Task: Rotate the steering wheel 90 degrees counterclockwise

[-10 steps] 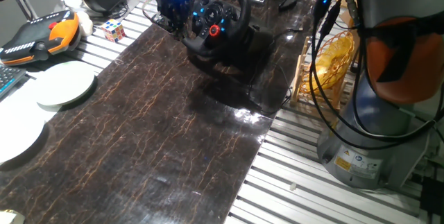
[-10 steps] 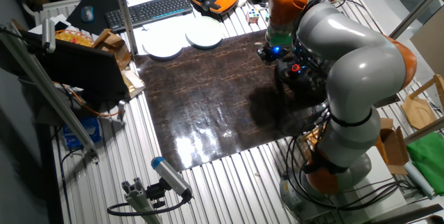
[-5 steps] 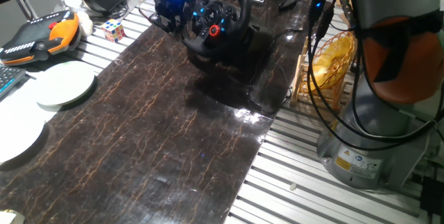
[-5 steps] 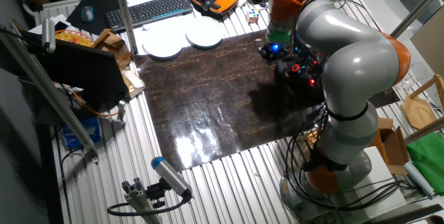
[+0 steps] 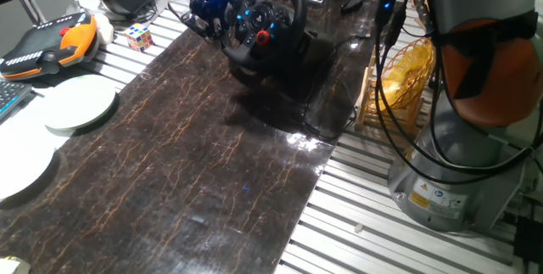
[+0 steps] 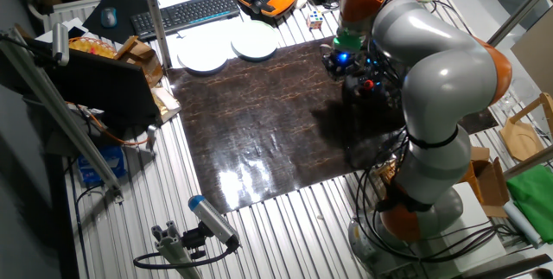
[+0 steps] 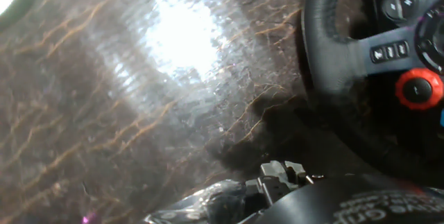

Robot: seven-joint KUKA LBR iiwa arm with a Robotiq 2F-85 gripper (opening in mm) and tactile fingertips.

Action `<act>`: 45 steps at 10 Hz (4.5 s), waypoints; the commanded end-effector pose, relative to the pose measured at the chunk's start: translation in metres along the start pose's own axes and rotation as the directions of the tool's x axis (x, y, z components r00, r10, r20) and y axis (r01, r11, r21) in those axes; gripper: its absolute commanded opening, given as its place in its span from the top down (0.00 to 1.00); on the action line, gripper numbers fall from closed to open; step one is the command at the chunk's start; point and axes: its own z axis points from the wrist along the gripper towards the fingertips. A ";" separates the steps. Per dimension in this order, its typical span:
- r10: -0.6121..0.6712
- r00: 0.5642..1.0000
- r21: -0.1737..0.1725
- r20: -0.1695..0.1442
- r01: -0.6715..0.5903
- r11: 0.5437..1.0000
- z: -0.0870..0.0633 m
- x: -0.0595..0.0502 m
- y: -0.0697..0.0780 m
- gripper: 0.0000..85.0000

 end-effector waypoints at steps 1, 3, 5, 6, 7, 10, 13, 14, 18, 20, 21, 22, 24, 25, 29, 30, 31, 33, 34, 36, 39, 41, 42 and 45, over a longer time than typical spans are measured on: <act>0.158 0.987 -0.010 -0.003 -0.158 0.987 0.000 0.000 0.000 0.99; 0.251 0.968 -0.016 -0.003 -0.251 0.968 0.000 0.000 0.000 0.99; 0.288 0.958 -0.012 0.018 -0.288 0.958 0.000 0.001 0.000 0.99; 0.303 0.953 -0.007 0.029 -0.303 0.953 0.000 0.000 0.000 0.99; 0.315 0.948 -0.004 0.034 -0.315 0.949 0.001 0.000 0.000 0.99; 0.411 0.911 -0.001 0.028 -0.411 0.912 0.004 -0.003 0.002 0.99; 0.497 0.860 -0.010 0.116 -0.499 0.866 0.009 -0.010 0.003 0.99; 0.515 0.849 -0.015 0.118 -0.517 0.856 0.010 -0.013 0.003 0.99; 0.598 0.793 -0.013 0.118 -0.601 0.799 0.006 -0.016 -0.005 0.99; 0.622 0.774 -0.013 0.121 -0.625 0.780 0.004 -0.018 -0.007 0.99; 0.631 0.764 -0.013 0.133 -0.635 0.772 0.005 -0.019 -0.008 0.99; 0.632 0.763 -0.014 0.131 -0.636 0.771 0.004 -0.020 -0.010 0.99; 0.633 0.766 -0.013 0.114 -0.636 0.772 0.003 -0.024 -0.016 0.99; 0.631 0.767 -0.014 0.116 -0.634 0.774 0.003 -0.025 -0.017 0.99; 0.645 0.758 -0.015 0.098 -0.647 0.762 0.003 -0.025 -0.016 0.99; 0.652 0.749 -0.016 0.121 -0.655 0.756 0.003 -0.025 -0.016 0.99; 0.661 0.736 -0.010 0.146 -0.667 0.745 0.003 -0.025 -0.016 0.99; 0.685 0.715 -0.007 0.138 -0.691 0.723 0.003 -0.025 -0.016 0.99; 0.690 0.707 -0.007 0.154 -0.698 0.716 0.003 -0.025 -0.016 0.99; 0.697 0.697 -0.016 0.170 -0.705 0.709 0.003 -0.025 -0.016 0.99; 0.724 0.661 -0.041 0.197 -0.732 0.680 0.004 -0.025 -0.016 0.99; 0.721 0.649 -0.062 0.244 -0.732 0.679 0.002 -0.029 -0.019 0.99; 0.730 0.635 -0.064 0.254 -0.742 0.668 0.000 -0.033 -0.020 0.99; 0.771 0.556 -0.084 0.311 -0.792 0.605 0.003 -0.044 -0.034 0.99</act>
